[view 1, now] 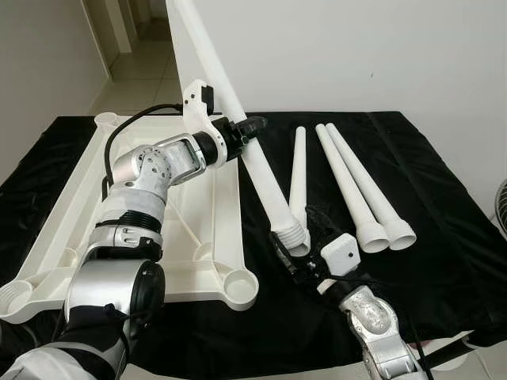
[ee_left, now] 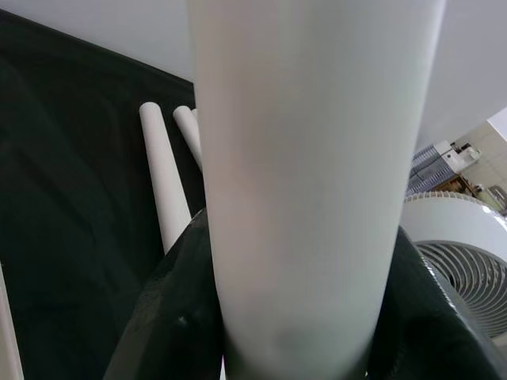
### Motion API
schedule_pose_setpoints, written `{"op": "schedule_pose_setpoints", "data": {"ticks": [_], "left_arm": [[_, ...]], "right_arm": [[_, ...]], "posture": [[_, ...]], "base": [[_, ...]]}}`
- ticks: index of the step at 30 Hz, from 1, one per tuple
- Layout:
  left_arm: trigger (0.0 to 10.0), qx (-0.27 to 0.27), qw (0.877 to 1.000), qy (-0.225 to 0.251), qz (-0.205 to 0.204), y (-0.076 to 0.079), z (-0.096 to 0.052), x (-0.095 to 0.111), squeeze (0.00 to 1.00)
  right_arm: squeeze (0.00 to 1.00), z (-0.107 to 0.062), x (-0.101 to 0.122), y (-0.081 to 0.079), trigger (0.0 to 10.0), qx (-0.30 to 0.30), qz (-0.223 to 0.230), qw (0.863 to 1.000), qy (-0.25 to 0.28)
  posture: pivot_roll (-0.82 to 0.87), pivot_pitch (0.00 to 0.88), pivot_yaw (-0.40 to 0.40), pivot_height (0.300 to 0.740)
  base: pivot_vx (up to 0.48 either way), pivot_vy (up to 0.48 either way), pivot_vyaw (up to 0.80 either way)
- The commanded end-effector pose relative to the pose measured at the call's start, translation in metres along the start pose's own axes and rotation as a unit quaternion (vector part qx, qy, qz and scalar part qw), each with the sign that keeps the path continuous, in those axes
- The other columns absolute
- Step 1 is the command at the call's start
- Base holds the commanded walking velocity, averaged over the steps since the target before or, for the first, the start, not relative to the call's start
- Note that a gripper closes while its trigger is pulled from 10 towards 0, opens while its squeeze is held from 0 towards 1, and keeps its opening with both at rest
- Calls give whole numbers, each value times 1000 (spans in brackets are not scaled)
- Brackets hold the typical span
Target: Building children table
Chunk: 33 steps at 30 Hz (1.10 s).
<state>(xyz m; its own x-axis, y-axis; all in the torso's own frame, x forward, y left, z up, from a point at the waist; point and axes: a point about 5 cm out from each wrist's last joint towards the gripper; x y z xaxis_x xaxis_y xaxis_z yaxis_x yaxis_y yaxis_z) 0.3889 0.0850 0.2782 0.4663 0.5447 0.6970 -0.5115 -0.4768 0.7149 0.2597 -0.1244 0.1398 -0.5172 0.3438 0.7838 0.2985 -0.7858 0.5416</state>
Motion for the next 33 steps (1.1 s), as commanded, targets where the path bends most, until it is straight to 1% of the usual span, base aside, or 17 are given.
{"op": "schedule_pose_setpoints", "data": {"ticks": [1,11,15,16,18,22,25,28,29,30,31,32,33], "left_arm": [[10000,-13,1000,-14,15,5,2,2,0],[10000,-28,999,-13,23,11,0,3,0],[10000,-41,999,-13,33,15,-1,3,0],[10000,-45,998,-15,40,16,-2,2,0],[10000,-50,997,-18,49,18,-3,1,0],[10000,-55,997,-15,54,19,-5,3,0],[10000,-58,996,-12,59,20,-6,6,0],[10000,-58,996,-12,60,20,-6,6,0],[10000,-56,996,-10,66,19,-7,8,0],[10000,-56,996,-10,66,19,-7,8,0],[10000,-54,996,-6,74,19,-9,12,0],[10000,-51,996,-4,75,18,-9,13,0],[10000,-51,996,-4,75,18,-9,13,0]], "right_arm": [[1000,0,2,3,10000,-6,7,1000,1],[1000,3,2,11,10000,-26,25,999,-5],[1000,6,0,14,10000,-28,47,998,-19],[0,8,1,17,10000,-32,60,998,-18],[0,11,2,22,10000,-38,77,996,-18],[0,13,1,27,10000,-35,90,995,-28],[0,14,0,34,10000,-36,94,994,-35],[0,14,1,35,10000,-38,95,994,-35],[0,12,0,38,10000,-17,97,994,-37],[0,12,0,38,10000,-17,97,994,-37],[0,9,0,43,10000,21,98,994,-42],[0,7,0,45,10000,41,99,993,-45],[0,7,0,45,10000,41,99,993,-45]], "posture": [[-45,34,61,740],[-34,43,58,740],[-31,46,53,740],[-30,47,50,740],[-30,47,50,740],[-29,47,47,740],[-31,46,47,740],[-31,46,47,740],[-31,46,47,740],[-31,46,47,740],[-31,46,47,740],[-35,48,51,740],[-35,48,51,740]], "base": [[0,0,0],[0,0,0],[0,0,0],[0,0,0],[0,0,0],[0,0,0],[0,0,0],[0,0,0],[0,0,0],[0,0,0],[0,0,0],[0,0,0],[0,0,0]]}}
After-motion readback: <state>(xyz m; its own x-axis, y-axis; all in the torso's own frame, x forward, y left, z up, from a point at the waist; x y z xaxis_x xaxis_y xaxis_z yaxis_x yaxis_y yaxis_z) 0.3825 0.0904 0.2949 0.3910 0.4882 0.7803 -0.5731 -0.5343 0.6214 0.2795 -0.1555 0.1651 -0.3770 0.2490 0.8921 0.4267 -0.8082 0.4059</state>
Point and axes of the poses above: a point about 5 cm out from each wrist's last joint towards the gripper, its own z axis pointing out of the wrist towards the gripper, its own x axis along the axis of the wrist's last joint, y = z × x, and after that the axes turned 11 degrees about -z, right-handed
